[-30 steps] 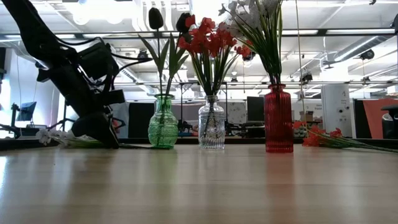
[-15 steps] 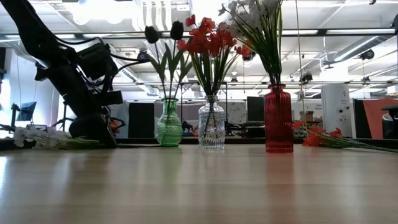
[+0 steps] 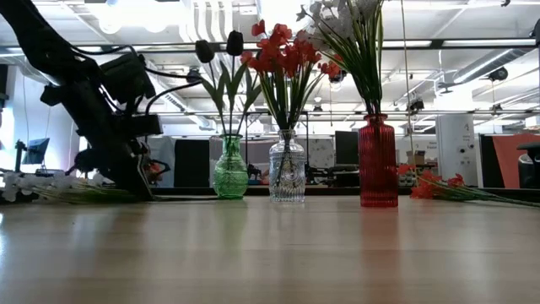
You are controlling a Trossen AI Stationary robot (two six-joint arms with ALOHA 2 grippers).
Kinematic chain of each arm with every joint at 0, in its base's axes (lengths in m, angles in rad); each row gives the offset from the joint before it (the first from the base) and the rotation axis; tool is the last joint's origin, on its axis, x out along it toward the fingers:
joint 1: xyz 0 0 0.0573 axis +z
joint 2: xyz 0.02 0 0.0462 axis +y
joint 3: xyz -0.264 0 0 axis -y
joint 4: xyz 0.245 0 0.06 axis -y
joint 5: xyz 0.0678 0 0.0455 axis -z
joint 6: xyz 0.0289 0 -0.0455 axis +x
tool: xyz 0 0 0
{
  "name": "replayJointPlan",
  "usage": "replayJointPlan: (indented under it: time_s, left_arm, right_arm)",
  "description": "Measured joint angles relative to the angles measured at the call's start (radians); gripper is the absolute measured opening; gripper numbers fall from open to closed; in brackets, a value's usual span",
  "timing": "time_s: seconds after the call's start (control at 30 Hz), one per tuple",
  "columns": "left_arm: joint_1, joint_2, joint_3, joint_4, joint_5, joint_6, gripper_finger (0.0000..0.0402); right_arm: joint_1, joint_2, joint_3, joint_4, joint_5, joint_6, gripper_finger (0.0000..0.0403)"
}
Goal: Sort flowers into vase by color
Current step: Put the white flowers into the red vase
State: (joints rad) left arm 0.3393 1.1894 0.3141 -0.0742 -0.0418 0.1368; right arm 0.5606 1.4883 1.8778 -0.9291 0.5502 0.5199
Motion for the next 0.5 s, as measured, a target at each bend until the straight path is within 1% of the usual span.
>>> replayJointPlan:
  time_s: [0.1,0.33,0.5]
  left_arm:
    - [-0.036,-0.012,0.0,-0.002,0.027,0.0,0.0003]
    - [-0.153,-0.063,0.002,-0.021,0.028,0.003,0.0003]
    - [-0.243,-0.086,0.061,-0.043,0.023,-0.038,0.0002]
  right_arm:
    - [0.0,0.0,0.0,0.0,0.0,-0.011,0.0219]
    - [0.0,0.0,0.0,0.0,0.0,-0.024,0.0219]
    - [0.0,0.0,0.0,0.0,0.0,-0.049,0.0219]
